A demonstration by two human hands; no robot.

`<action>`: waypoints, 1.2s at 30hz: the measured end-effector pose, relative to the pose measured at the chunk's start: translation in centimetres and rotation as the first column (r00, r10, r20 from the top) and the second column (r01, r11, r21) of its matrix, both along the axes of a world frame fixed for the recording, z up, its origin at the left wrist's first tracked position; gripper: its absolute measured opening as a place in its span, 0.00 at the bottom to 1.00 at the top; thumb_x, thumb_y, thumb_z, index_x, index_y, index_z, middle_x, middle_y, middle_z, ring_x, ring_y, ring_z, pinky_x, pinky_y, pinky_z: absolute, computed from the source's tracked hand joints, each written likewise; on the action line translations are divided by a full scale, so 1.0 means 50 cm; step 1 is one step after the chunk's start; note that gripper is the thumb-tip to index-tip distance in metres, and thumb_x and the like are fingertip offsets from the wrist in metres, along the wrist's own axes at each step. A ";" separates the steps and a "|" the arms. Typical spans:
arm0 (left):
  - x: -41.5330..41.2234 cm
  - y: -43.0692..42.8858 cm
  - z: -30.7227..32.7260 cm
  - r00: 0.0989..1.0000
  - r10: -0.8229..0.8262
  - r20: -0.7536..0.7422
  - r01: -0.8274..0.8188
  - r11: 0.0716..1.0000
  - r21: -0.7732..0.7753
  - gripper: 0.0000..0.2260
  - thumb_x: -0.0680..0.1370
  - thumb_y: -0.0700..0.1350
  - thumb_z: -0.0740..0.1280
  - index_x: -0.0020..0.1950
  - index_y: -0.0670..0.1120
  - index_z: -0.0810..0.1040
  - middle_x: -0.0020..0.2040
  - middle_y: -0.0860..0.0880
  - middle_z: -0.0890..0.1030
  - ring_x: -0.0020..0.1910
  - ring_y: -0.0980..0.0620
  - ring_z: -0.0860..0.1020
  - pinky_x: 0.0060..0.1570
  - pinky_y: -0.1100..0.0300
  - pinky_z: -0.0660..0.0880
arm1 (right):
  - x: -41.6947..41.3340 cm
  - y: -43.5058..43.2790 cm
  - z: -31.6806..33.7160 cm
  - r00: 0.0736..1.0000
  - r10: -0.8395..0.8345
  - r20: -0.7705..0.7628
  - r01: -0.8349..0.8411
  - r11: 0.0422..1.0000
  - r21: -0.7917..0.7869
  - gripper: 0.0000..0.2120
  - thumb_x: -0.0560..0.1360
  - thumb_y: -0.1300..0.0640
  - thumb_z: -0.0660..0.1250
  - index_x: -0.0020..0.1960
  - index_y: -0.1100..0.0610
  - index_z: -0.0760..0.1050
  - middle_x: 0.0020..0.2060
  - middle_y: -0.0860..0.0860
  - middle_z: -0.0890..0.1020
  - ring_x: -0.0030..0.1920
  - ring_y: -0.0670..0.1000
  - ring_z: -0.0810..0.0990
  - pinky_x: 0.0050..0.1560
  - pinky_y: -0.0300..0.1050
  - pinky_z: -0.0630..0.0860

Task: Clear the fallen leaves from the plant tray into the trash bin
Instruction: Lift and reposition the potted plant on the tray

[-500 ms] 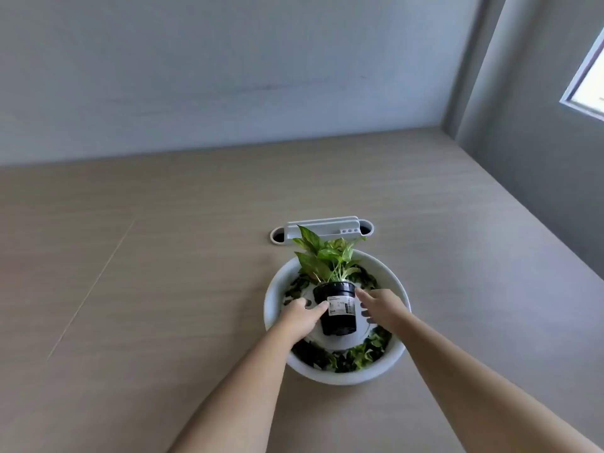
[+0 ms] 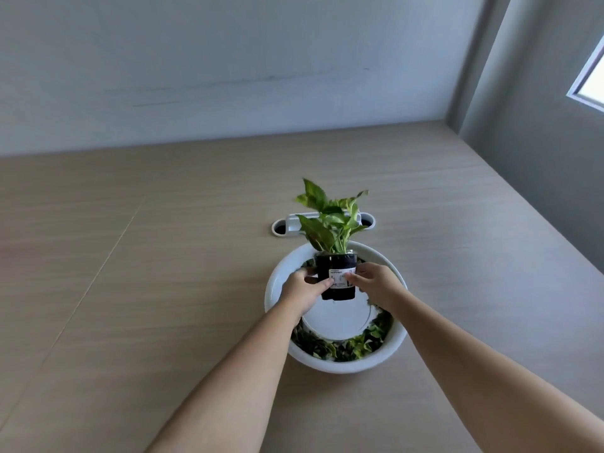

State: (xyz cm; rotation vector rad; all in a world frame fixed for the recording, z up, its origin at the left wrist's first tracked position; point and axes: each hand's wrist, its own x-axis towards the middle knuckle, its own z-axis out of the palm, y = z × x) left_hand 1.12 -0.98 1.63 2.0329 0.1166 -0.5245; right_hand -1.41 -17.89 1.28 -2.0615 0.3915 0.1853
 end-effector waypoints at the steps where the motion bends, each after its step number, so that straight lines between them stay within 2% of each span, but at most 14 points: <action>1: 0.001 -0.001 -0.001 1.000 0.015 0.014 -0.015 1.000 -0.016 0.23 0.72 0.52 0.72 0.65 0.48 0.75 0.60 0.47 0.81 0.59 0.46 0.78 0.60 0.51 0.75 | 0.000 0.001 0.001 1.000 -0.003 0.010 0.003 1.000 0.026 0.15 0.74 0.52 0.68 0.57 0.58 0.77 0.39 0.47 0.80 0.36 0.47 0.77 0.28 0.35 0.70; 4: -0.004 -0.002 -0.005 0.999 0.037 0.026 -0.036 0.998 -0.052 0.22 0.72 0.47 0.73 0.65 0.50 0.74 0.60 0.46 0.81 0.59 0.45 0.78 0.62 0.48 0.75 | -0.003 0.008 -0.015 1.000 -0.019 0.014 0.017 0.993 0.117 0.17 0.74 0.59 0.69 0.61 0.60 0.73 0.48 0.52 0.81 0.37 0.48 0.79 0.29 0.35 0.73; 8: -0.017 0.000 -0.024 0.998 0.063 0.028 -0.061 0.996 -0.062 0.24 0.71 0.47 0.74 0.66 0.53 0.73 0.60 0.48 0.80 0.60 0.46 0.78 0.62 0.52 0.74 | -0.015 0.014 -0.048 0.999 -0.012 0.033 0.007 0.990 0.140 0.20 0.72 0.62 0.69 0.63 0.56 0.71 0.59 0.52 0.79 0.45 0.52 0.81 0.42 0.46 0.80; 13: -0.035 -0.003 -0.051 0.996 0.087 0.016 -0.086 0.994 -0.073 0.20 0.74 0.43 0.71 0.65 0.53 0.73 0.60 0.49 0.80 0.60 0.50 0.78 0.50 0.60 0.70 | -0.033 0.013 -0.077 0.999 -0.045 0.018 0.042 0.989 0.145 0.26 0.70 0.62 0.71 0.66 0.55 0.69 0.63 0.50 0.76 0.46 0.47 0.77 0.50 0.55 0.82; 16: -0.044 -0.004 -0.051 0.997 0.081 0.005 -0.080 0.994 -0.076 0.20 0.75 0.41 0.70 0.66 0.51 0.73 0.60 0.47 0.80 0.56 0.51 0.76 0.49 0.60 0.69 | -0.038 0.010 -0.087 0.999 -0.043 -0.011 0.044 0.990 0.134 0.28 0.70 0.60 0.72 0.67 0.55 0.68 0.65 0.49 0.75 0.44 0.49 0.77 0.51 0.59 0.81; 19: -0.050 0.000 -0.055 0.997 0.079 0.008 -0.078 0.995 -0.067 0.18 0.74 0.42 0.71 0.63 0.50 0.75 0.60 0.48 0.81 0.55 0.52 0.76 0.52 0.60 0.69 | -0.043 0.012 -0.087 0.999 -0.016 -0.040 0.020 0.994 0.104 0.27 0.70 0.58 0.72 0.67 0.54 0.68 0.67 0.48 0.74 0.43 0.49 0.80 0.49 0.56 0.82; 22: -0.050 0.002 -0.056 0.998 0.070 0.004 -0.070 0.996 -0.060 0.16 0.74 0.43 0.71 0.61 0.49 0.75 0.60 0.49 0.81 0.60 0.49 0.77 0.53 0.60 0.69 | -0.045 0.011 -0.086 0.996 -0.004 -0.089 0.009 0.998 0.059 0.26 0.71 0.55 0.71 0.67 0.55 0.69 0.69 0.47 0.71 0.43 0.51 0.83 0.39 0.45 0.80; 26: -0.051 0.004 -0.051 1.000 0.019 -0.013 -0.020 0.998 -0.055 0.21 0.74 0.42 0.71 0.66 0.50 0.73 0.61 0.48 0.80 0.62 0.48 0.77 0.55 0.59 0.71 | -0.045 0.005 -0.081 0.993 -0.006 -0.120 0.017 0.996 0.091 0.24 0.74 0.60 0.68 0.68 0.57 0.67 0.68 0.48 0.72 0.45 0.52 0.80 0.31 0.38 0.71; 28: -0.053 0.007 -0.050 1.000 0.002 -0.026 -0.003 1.000 -0.028 0.22 0.74 0.41 0.71 0.67 0.49 0.72 0.61 0.48 0.80 0.60 0.49 0.77 0.55 0.58 0.74 | -0.048 0.003 -0.076 0.994 -0.019 -0.111 0.023 0.999 0.034 0.22 0.74 0.62 0.66 0.68 0.56 0.68 0.65 0.50 0.75 0.47 0.52 0.79 0.32 0.37 0.72; 30: -0.060 0.012 -0.046 1.000 -0.029 -0.003 0.029 0.997 0.073 0.18 0.74 0.42 0.71 0.63 0.46 0.74 0.59 0.46 0.80 0.55 0.49 0.77 0.52 0.58 0.75 | -0.053 0.001 -0.069 0.994 -0.064 -0.092 0.057 0.995 -0.078 0.17 0.75 0.63 0.63 0.64 0.56 0.73 0.58 0.52 0.79 0.46 0.52 0.78 0.39 0.42 0.76; 32: -0.064 0.020 -0.043 0.981 -0.187 0.060 0.157 0.932 0.326 0.13 0.74 0.45 0.69 0.57 0.45 0.76 0.58 0.45 0.79 0.54 0.47 0.77 0.52 0.56 0.76 | -0.065 0.001 -0.058 0.993 -0.025 -0.119 -0.003 0.972 -0.234 0.13 0.76 0.62 0.60 0.58 0.56 0.76 0.52 0.53 0.81 0.42 0.52 0.78 0.42 0.45 0.78; 34: -0.073 0.025 -0.037 0.912 -0.406 0.061 0.295 0.750 0.592 0.13 0.73 0.49 0.69 0.56 0.46 0.76 0.58 0.46 0.77 0.56 0.46 0.77 0.52 0.55 0.76 | -0.077 0.008 -0.045 0.971 0.145 -0.192 -0.219 0.863 -0.456 0.10 0.76 0.57 0.61 0.55 0.52 0.77 0.50 0.53 0.82 0.43 0.54 0.80 0.42 0.45 0.77; 36: -0.083 0.025 -0.031 0.849 -0.528 -0.012 0.375 0.586 0.718 0.17 0.72 0.55 0.69 0.56 0.48 0.76 0.57 0.47 0.76 0.55 0.45 0.77 0.52 0.54 0.75 | -0.089 0.031 -0.034 0.926 0.288 -0.244 -0.377 0.721 -0.581 0.10 0.75 0.51 0.63 0.54 0.51 0.77 0.50 0.52 0.81 0.48 0.54 0.80 0.42 0.44 0.73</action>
